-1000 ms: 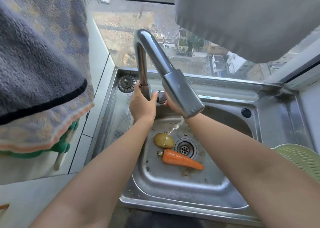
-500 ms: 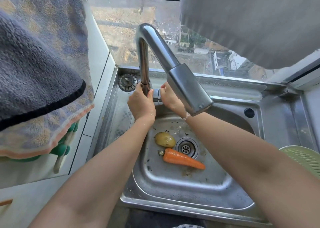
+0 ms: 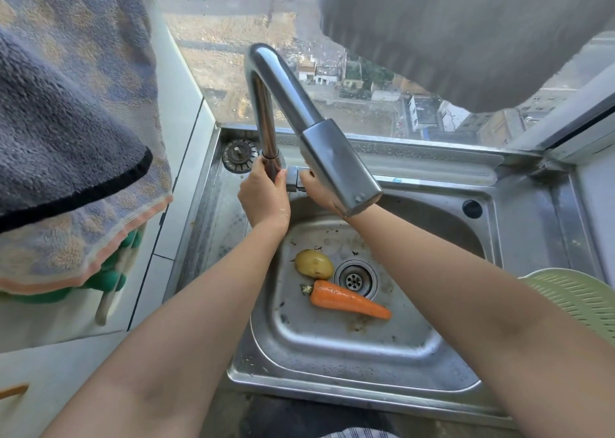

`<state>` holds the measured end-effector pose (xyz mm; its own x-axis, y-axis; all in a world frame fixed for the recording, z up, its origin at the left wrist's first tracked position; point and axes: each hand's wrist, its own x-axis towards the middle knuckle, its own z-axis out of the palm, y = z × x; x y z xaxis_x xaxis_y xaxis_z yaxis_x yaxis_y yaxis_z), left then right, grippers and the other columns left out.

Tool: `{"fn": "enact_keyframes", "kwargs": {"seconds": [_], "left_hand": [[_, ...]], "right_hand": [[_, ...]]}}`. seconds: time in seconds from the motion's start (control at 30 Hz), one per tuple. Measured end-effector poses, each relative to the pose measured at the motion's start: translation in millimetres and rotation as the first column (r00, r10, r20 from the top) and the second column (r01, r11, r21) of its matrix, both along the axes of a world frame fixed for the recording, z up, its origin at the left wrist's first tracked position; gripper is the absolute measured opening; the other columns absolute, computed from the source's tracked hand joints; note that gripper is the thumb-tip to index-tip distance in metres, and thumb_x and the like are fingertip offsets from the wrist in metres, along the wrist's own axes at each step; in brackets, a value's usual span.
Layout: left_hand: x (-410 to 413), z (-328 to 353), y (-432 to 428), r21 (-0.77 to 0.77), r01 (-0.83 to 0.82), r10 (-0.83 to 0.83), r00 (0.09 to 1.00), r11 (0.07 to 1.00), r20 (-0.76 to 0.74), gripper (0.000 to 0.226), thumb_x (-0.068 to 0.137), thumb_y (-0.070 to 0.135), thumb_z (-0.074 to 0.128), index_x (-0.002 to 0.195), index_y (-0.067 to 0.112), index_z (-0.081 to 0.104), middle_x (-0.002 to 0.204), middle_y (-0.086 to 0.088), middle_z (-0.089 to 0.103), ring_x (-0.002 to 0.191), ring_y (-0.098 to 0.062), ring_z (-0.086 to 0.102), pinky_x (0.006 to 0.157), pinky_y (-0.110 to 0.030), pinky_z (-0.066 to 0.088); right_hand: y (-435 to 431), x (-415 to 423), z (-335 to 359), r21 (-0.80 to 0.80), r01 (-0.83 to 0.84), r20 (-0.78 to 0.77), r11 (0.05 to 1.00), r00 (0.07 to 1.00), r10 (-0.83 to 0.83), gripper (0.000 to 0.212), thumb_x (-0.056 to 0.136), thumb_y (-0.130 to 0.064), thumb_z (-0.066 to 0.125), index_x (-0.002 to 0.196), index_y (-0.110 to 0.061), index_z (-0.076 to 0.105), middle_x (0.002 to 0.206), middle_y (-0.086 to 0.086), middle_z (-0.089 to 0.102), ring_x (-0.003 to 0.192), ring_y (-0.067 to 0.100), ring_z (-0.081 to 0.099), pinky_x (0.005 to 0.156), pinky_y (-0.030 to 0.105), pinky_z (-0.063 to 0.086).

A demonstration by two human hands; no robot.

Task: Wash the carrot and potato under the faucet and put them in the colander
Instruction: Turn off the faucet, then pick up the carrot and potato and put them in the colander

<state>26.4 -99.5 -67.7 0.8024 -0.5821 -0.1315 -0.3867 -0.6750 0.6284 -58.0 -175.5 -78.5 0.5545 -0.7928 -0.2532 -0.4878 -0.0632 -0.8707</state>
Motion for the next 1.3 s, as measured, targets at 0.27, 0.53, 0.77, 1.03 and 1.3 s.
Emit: {"fn": "enact_keyframes", "kwargs": {"seconds": [0.27, 0.53, 0.77, 1.03, 1.3], "left_hand": [[-11.3, -51.5, 26.5, 0.037, -0.061, 0.064, 0.995, 0.997, -0.079, 0.040, 0.093, 0.017, 0.051, 0.129, -0.001, 0.047, 0.129, -0.019, 0.054, 0.115, -0.035, 0.055, 0.090, -0.040, 0.043], [-46.5, -147.8, 64.8, 0.369, 0.591, -0.553, 0.805, 0.717, -0.214, 0.041, 0.089, 0.012, 0.049, 0.130, 0.016, 0.053, 0.129, -0.009, 0.057, 0.117, -0.030, 0.052, 0.095, -0.041, 0.046], [-69.0, -199.0, 44.1, 0.613, 0.742, -0.834, 0.500, 0.272, -0.235, 0.067, 0.092, 0.005, 0.044, 0.152, 0.029, 0.025, 0.161, -0.009, 0.014, 0.147, -0.035, 0.013, 0.115, -0.050, 0.026], [-78.3, -204.0, 42.5, 0.726, 0.630, -0.839, 0.526, 0.276, -0.137, 0.070, 0.083, 0.002, 0.059, 0.141, 0.032, 0.032, 0.144, -0.010, 0.032, 0.129, -0.035, 0.033, 0.094, -0.045, 0.041], [-67.2, -189.9, 47.1, 0.550, 0.469, -0.408, 0.881, 0.691, -0.238, 0.067, 0.081, 0.044, 0.064, 0.136, 0.022, 0.030, 0.128, -0.017, 0.056, 0.117, -0.038, 0.055, 0.095, -0.043, 0.042]], "right_hand": [[21.5, -59.7, -66.8, 0.126, -0.096, -0.336, 0.987, 0.932, 0.133, 0.016, 0.092, -0.019, 0.053, 0.105, -0.010, 0.048, 0.082, -0.002, 0.051, 0.077, 0.013, 0.059, 0.071, 0.032, 0.054], [93.3, -133.9, -175.8, 0.345, -0.310, -0.673, 0.886, 0.576, 0.463, 0.063, 0.080, -0.027, 0.069, 0.134, -0.009, 0.042, 0.134, 0.015, 0.052, 0.121, 0.035, 0.053, 0.095, 0.039, 0.044], [109.1, -138.6, -219.4, 0.131, -0.451, -0.743, 0.883, 0.545, 0.389, 0.062, 0.079, -0.019, 0.069, 0.134, -0.009, 0.042, 0.138, 0.018, 0.047, 0.126, 0.036, 0.045, 0.100, 0.043, 0.041], [80.8, -166.1, -193.4, 0.212, -0.269, -0.685, 0.939, 0.645, 0.339, 0.065, 0.070, -0.044, 0.070, 0.125, -0.014, 0.052, 0.123, 0.011, 0.057, 0.110, 0.032, 0.057, 0.085, 0.035, 0.048], [79.1, -165.9, -170.6, 0.338, 0.309, -0.610, 0.889, 0.791, -0.042, 0.054, 0.079, -0.040, 0.068, 0.121, -0.007, 0.055, 0.118, 0.015, 0.063, 0.103, 0.033, 0.063, 0.079, 0.036, 0.050]]}}
